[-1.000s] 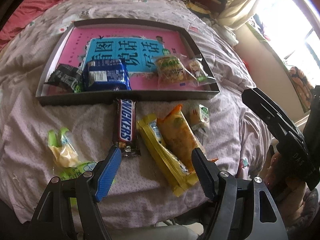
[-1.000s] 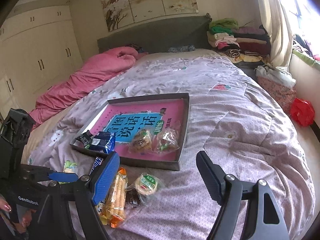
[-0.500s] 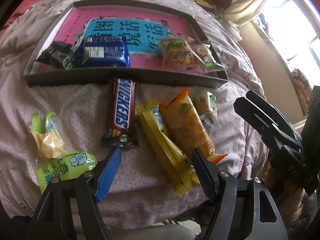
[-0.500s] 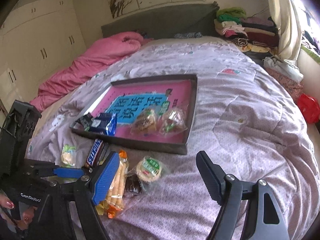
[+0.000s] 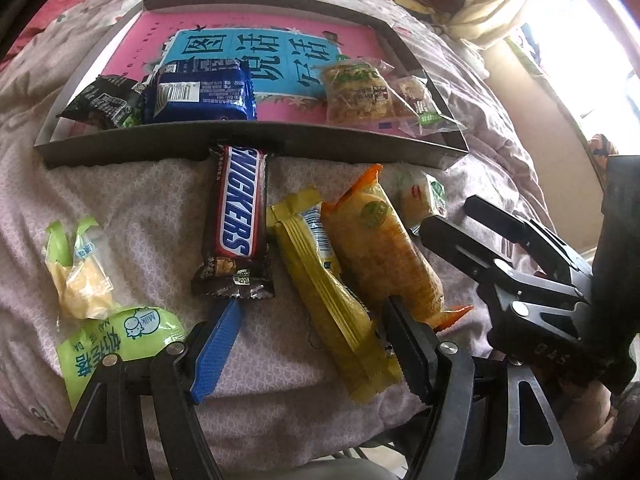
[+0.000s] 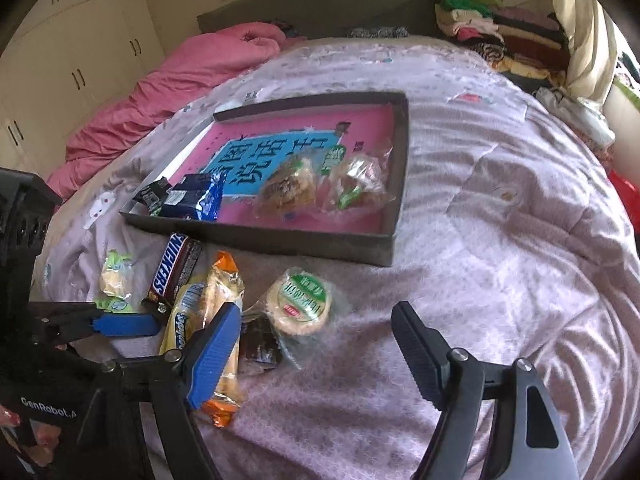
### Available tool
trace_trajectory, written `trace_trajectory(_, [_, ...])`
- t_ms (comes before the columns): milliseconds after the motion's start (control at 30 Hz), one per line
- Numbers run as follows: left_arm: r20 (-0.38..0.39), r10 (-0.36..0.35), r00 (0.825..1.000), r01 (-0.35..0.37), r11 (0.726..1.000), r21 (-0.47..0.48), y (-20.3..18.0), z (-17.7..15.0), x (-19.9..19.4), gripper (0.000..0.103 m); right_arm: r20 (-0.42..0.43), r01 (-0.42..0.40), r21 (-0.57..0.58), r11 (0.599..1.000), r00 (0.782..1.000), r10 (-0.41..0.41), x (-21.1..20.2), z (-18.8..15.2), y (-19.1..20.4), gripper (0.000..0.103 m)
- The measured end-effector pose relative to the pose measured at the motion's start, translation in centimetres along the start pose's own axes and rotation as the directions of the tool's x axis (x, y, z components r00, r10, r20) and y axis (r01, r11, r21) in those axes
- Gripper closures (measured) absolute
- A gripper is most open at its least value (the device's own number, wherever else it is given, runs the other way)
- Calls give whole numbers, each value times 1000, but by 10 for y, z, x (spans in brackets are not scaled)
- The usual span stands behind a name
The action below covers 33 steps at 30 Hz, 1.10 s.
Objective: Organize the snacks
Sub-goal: 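Close the left gripper on the yellow wrapped bar while the right gripper grasps the round green-label biscuit packet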
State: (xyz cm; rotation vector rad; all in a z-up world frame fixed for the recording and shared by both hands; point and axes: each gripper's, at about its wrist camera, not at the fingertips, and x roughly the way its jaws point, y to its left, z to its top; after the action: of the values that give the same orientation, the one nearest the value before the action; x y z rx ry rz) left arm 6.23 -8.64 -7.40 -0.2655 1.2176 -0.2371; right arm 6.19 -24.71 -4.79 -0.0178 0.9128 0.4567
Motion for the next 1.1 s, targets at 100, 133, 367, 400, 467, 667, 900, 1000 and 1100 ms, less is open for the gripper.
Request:
trace_trajectory(100, [1,3,1000,-3,1000,2,0,0,2,29,-11,12,-11,1000,1000,-12,5,-1,2,29])
trace_trajectory(133, [1,4,1000,-4,1000,3,0,0,3,29,-11,13,-14,1000,1000,-13,6,-1,2,30])
trace_trajectory(367, [12,16,1000,-16,1000,3,-2,0,6,29,-26,3,-19,1000,1000,-4,16,-2,5,35])
trace_trajectory(400, [14,17,1000,-17,1000,5,-3,0,7,31,-25,1,-21,1000,1000,-1,17,-2,5,36])
trace_trajectory(467, [16,18,1000,-18,1000,7,-3,0,7,31,-25,-10,-18,1000,1000,9,19,-1,5,39])
trace_trajectory(667, [9,-14,1000,13,999,32,-11,-1,7,56,-35,-69,8,998,997,69,25,1,2,51])
trace_trajectory(900, [2,-59,998,59,998,14,-10,1,10,62,-21,-45,42,998,999,46,13,-2,-8,53])
trace_trajectory(1000, [2,-53,999,53,998,31,-14,1,13,63,-10,-38,66,997,999,39,9,-1,-15,53])
trace_trajectory(1100, [-4,-51,999,51,998,21,-11,3,18,65,-4,-37,72,997,999,37,7,-1,-16,53])
